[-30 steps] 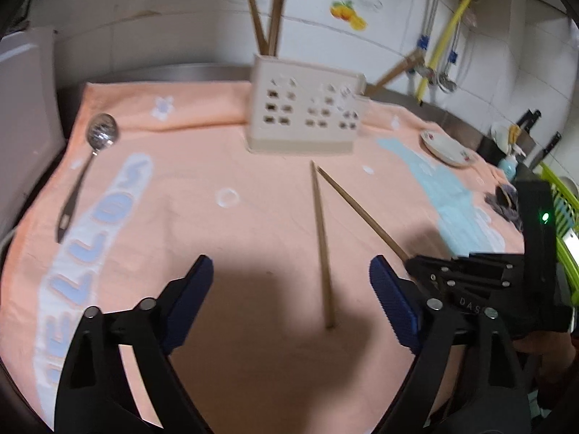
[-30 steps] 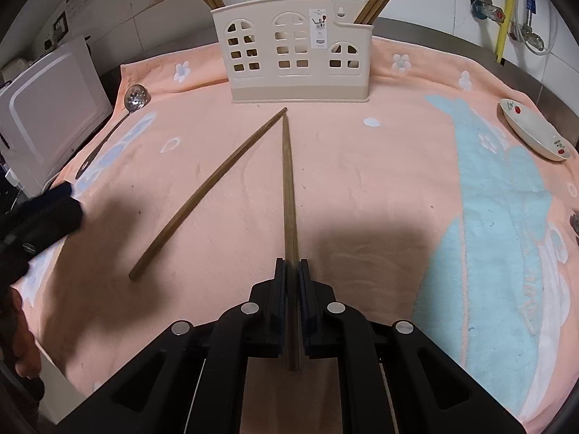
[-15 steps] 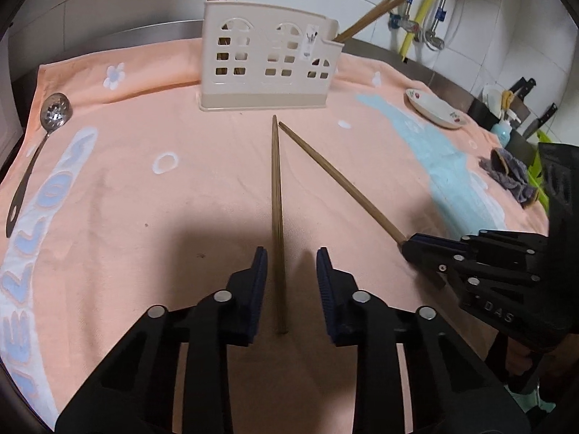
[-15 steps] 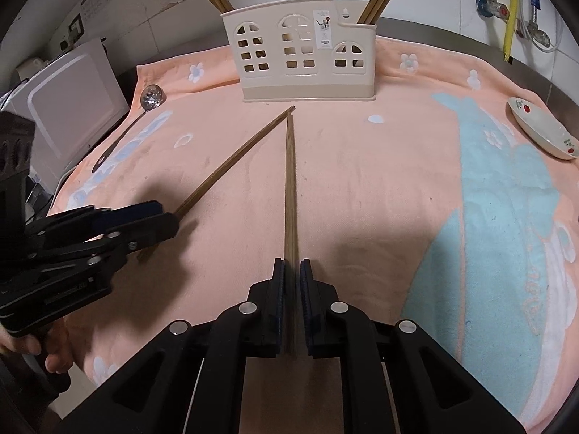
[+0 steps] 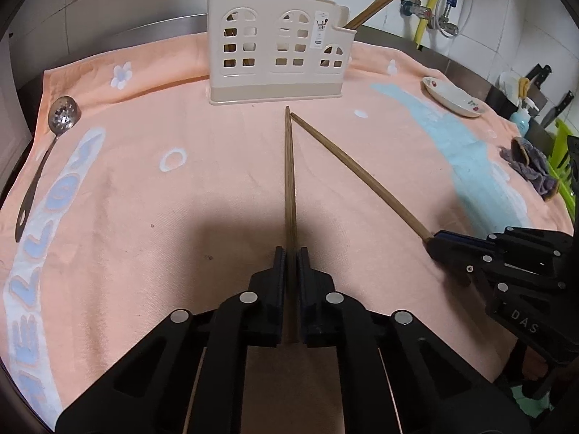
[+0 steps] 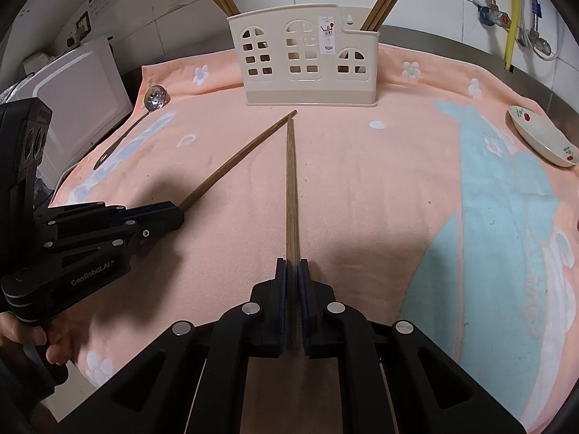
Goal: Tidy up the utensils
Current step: 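Lift both held chopsticks upright above the white utensil holder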
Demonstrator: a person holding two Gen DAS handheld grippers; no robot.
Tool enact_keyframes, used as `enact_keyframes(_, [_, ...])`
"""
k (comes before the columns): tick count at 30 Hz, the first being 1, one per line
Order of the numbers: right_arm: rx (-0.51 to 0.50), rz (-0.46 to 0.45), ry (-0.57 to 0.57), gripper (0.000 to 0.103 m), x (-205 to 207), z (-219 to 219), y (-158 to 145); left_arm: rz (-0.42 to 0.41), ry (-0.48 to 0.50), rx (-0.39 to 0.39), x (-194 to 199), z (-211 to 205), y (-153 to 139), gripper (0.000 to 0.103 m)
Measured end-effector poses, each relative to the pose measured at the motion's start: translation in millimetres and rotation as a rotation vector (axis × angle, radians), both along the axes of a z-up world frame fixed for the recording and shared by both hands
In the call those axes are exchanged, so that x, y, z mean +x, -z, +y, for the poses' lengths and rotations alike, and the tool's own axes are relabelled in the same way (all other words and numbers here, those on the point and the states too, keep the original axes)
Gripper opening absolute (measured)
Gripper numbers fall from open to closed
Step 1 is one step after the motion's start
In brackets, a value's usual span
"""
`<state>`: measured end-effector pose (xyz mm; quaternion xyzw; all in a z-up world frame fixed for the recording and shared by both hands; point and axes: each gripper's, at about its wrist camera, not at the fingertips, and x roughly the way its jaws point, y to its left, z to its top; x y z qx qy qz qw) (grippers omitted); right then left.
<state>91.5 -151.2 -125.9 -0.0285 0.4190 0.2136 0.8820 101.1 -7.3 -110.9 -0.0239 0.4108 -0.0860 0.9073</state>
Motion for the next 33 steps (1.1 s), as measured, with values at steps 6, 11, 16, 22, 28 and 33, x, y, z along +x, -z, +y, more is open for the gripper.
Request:
enact_keyframes(6, [0.013, -0.049, 0.005, 0.006, -3, -7, -21, -0.026, -0.001, -0.001, -3, 3, -13, 0.006])
enact_keyframes(11, [0.051, -0.123, 0.011, 0.006, 2, -16, -57, -0.084, -0.011, -0.018, -3, 12, -36, 0.006])
enact_keyframes(16, [0.085, -0.196, 0.005, 0.006, 13, -19, -96, -0.157, -0.002, -0.009, 3, 15, -66, 0.006])
enact_keyframes(22, [0.112, -0.221, -0.019, 0.006, 35, -17, -129, -0.219, 0.016, -0.025, 12, 18, -94, 0.005])
enact_keyframes(28, [0.097, -0.231, -0.046, 0.006, 53, -10, -149, -0.252, 0.039, -0.017, 22, 19, -115, 0.006])
enact_keyframes(33, [0.088, -0.254, -0.068, 0.006, 71, -10, -183, -0.299, 0.063, 0.0, 29, 18, -143, 0.005])
